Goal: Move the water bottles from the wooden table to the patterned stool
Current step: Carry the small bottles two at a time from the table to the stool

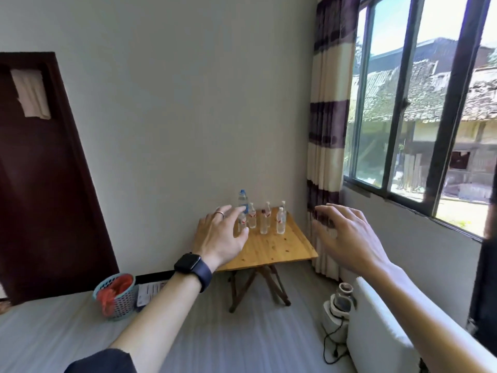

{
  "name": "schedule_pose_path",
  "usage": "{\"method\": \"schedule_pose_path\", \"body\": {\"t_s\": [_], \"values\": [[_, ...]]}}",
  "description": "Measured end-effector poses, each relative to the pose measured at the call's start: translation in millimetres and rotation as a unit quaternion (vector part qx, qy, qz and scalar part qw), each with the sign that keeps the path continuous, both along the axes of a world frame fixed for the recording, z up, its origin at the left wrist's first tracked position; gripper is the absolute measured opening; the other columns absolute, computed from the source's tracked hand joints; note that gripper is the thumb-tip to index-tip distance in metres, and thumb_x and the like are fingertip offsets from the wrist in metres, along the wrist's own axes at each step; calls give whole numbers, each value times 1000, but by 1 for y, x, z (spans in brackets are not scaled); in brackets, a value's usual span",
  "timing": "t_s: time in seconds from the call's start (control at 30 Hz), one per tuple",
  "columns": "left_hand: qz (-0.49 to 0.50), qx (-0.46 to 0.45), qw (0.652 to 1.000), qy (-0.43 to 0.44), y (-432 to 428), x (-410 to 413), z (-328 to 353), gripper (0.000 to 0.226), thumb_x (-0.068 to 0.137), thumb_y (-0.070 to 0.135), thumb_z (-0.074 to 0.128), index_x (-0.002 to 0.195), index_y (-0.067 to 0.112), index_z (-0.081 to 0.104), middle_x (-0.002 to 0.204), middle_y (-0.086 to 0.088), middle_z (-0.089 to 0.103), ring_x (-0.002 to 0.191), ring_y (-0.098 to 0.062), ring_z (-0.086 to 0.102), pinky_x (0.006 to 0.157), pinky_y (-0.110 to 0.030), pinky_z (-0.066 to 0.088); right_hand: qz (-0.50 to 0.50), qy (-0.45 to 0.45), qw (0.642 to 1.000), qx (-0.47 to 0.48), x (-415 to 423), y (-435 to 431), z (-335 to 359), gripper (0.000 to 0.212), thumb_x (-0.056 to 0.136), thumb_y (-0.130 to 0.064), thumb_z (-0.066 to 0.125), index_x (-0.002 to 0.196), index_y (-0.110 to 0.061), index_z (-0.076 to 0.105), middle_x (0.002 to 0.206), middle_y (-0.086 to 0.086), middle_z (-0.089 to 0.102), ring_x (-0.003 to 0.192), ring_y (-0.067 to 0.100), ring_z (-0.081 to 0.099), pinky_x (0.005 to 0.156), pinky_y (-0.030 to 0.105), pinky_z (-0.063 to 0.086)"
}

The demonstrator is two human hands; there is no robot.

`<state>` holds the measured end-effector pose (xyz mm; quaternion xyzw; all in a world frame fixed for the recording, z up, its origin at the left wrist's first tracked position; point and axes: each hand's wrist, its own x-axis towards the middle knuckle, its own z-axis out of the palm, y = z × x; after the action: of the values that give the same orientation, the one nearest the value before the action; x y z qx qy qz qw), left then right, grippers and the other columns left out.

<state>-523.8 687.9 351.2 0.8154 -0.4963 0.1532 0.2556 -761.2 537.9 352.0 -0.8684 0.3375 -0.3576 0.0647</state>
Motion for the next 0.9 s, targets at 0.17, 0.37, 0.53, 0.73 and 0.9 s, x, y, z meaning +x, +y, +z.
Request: {"method": "schedule_pose_path", "body": {"t_s": [0.17,0.37,0.53,0.73,0.9], "values": [[-22,3,1000,6,-105,46,-17,53,87,52,48,137,36,51,142,4,51,124,-20,52,106,-42,40,-8,-9,1000,1,47,-103,-19,47,94,-56,49,137,-36,54,142,-10,53,135,19,37,108,36,38],[9,7,999,44,-212,109,-45,51,90,49,52,140,39,48,146,6,46,133,-19,44,110,-46,37,22,6,999,25,111,-229,-49,49,93,-58,43,136,-37,54,142,-10,54,135,20,39,108,38,41],[38,-1,995,90,-285,159,-68,49,93,45,55,140,35,49,148,5,45,138,-19,40,112,-48,35,40,11,998,48,162,-325,-71,46,94,-55,50,136,-36,55,141,-10,54,135,18,39,109,34,37],[58,14,986,158,-354,215,-133,46,94,40,58,138,32,52,144,7,47,134,-17,44,111,-37,39,68,26,992,107,222,-406,-132,47,93,-56,48,134,-34,56,137,-10,57,133,18,42,109,33,38],[42,44,971,229,-421,259,-198,45,95,40,59,138,30,52,142,7,47,132,-15,45,102,-23,35,58,51,985,157,273,-460,-190,45,94,-52,51,135,-33,56,136,-8,58,132,19,43,107,34,38]]}}
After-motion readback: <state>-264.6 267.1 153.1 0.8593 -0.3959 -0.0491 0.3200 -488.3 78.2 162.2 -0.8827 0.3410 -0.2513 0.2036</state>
